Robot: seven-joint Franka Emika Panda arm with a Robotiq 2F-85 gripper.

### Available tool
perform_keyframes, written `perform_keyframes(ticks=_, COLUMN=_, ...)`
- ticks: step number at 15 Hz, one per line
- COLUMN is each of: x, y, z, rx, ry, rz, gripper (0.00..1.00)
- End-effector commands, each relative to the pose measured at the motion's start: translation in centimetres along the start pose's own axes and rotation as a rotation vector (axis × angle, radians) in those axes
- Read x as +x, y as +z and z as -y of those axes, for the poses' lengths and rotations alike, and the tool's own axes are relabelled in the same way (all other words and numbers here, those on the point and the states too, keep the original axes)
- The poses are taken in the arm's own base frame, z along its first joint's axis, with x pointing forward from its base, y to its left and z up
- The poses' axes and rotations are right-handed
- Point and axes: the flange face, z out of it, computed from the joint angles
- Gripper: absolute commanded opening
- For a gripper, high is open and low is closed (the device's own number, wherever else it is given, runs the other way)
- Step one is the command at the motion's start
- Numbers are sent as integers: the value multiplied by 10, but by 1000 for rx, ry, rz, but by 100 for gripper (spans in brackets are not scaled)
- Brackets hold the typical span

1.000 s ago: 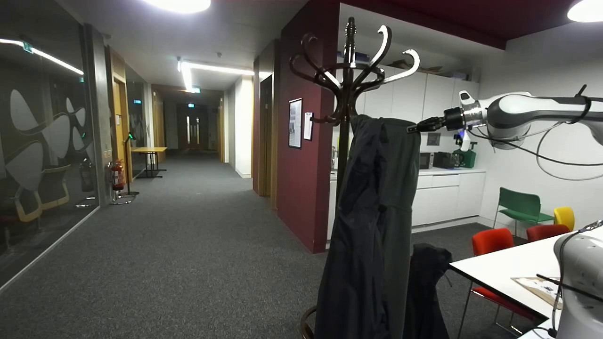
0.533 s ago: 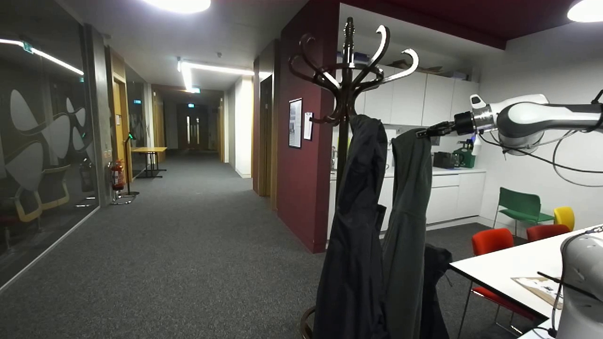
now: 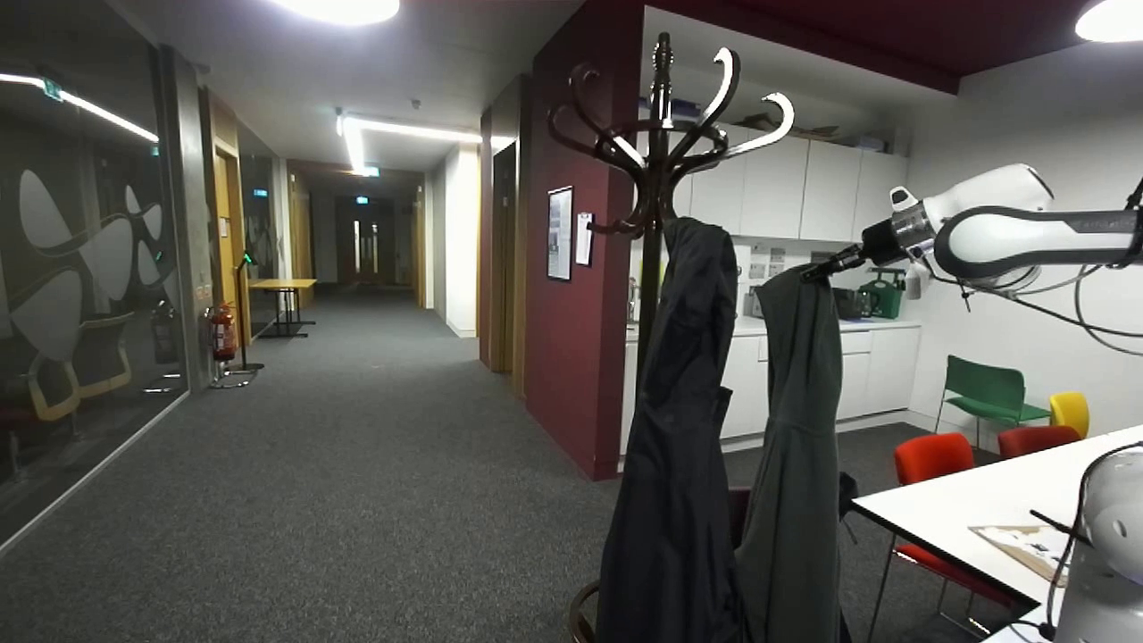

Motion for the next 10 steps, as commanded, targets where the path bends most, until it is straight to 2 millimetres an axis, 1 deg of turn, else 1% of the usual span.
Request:
perform_keyframes(ticks=1, x=5, y=-3, z=0, rx=-120, ry=110, rz=144, gripper=1)
perform_keyframes(ticks=6, x=-11, y=3, z=3, rx=-258, ry=187, rz=354, gripper=1)
perform_keyframes(ticks=7, x=-14, y=4, z=3, rx=-269, ry=198, rz=374, gripper=1)
perform_keyframes(ticks=8, x=-28, y=13, z=7, rx=-212, ry=183, rz=367, gripper=5)
perform_keyframes(ticks=10, x=-30, y=14, z=7, rx=-232, ry=195, rz=390, gripper=5)
